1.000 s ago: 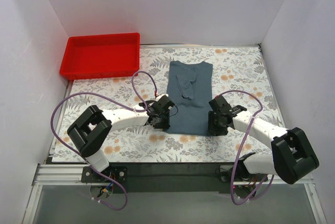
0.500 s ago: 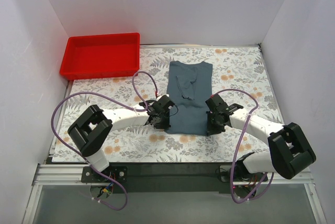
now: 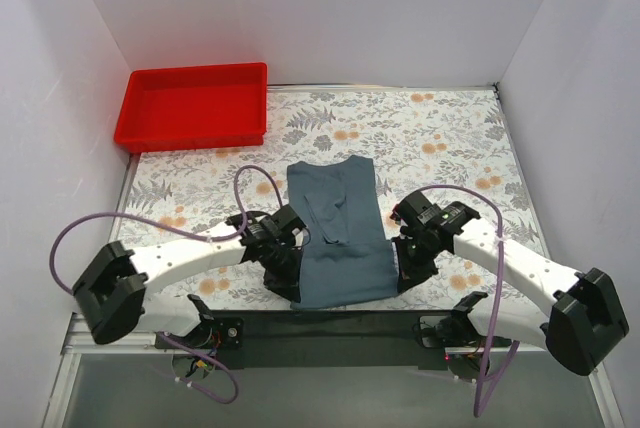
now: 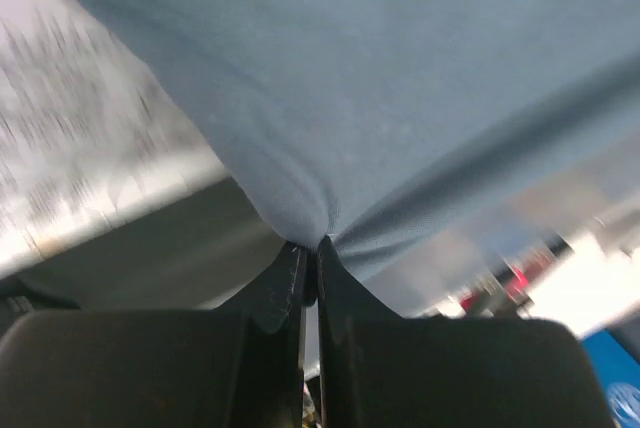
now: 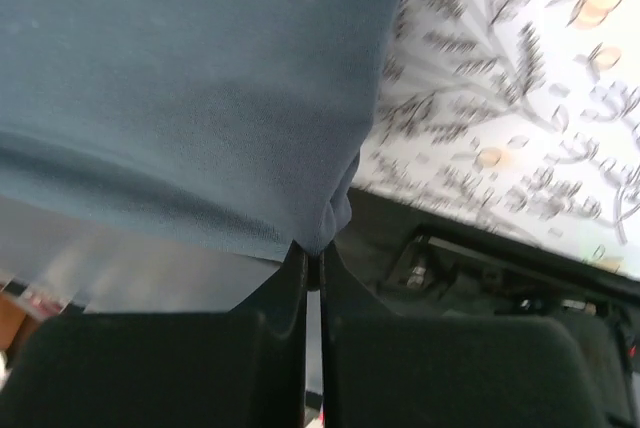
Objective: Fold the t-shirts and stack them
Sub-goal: Fold the tshirt
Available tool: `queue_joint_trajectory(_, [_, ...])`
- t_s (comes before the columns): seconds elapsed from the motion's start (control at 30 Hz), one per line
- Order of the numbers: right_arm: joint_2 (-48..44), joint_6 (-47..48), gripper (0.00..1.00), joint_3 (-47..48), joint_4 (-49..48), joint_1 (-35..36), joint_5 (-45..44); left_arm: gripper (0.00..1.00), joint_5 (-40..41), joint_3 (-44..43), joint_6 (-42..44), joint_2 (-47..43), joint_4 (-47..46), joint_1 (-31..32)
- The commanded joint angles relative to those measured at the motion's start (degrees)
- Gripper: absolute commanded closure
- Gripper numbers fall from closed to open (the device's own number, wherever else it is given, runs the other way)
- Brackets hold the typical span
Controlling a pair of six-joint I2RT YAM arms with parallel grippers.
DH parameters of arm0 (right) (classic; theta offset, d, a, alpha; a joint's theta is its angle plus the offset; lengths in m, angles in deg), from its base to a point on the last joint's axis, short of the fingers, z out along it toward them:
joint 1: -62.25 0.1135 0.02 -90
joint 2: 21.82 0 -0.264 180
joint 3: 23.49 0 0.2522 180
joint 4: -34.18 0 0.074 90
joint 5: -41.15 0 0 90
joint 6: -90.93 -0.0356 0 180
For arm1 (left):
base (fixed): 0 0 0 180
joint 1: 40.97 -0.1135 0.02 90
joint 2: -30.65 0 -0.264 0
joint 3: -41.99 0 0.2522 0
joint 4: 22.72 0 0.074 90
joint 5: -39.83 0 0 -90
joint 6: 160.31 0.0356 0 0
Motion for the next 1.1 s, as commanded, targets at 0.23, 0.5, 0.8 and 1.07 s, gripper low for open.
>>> queue_joint_trajectory(0.23, [7.3, 5.3, 0.99, 22.2, 12.0, -0.3, -1.9, 1.0, -1.6, -7.9, -0.8, -4.2, 10.9, -6.4])
queue_joint_trajectory(0.5, [19.6, 13.3, 0.99, 40.9, 11.1, -3.1, -8.9, 1.0, 6.8, -15.4, 3.0, -0.2, 2.2, -19.6])
queue_joint_trajectory(0.8, [29.7, 19.2, 0.99, 56.3, 9.2, -7.3, -9.4, 1.0, 12.9, -22.3, 6.1, 5.9, -5.9, -22.5])
queue_joint_trajectory(1.07, [35.4, 21.7, 0.99, 59.0, 2.9, -9.2, -7.1, 1.0, 14.7, -22.5, 6.6, 10.3, -10.7, -25.9])
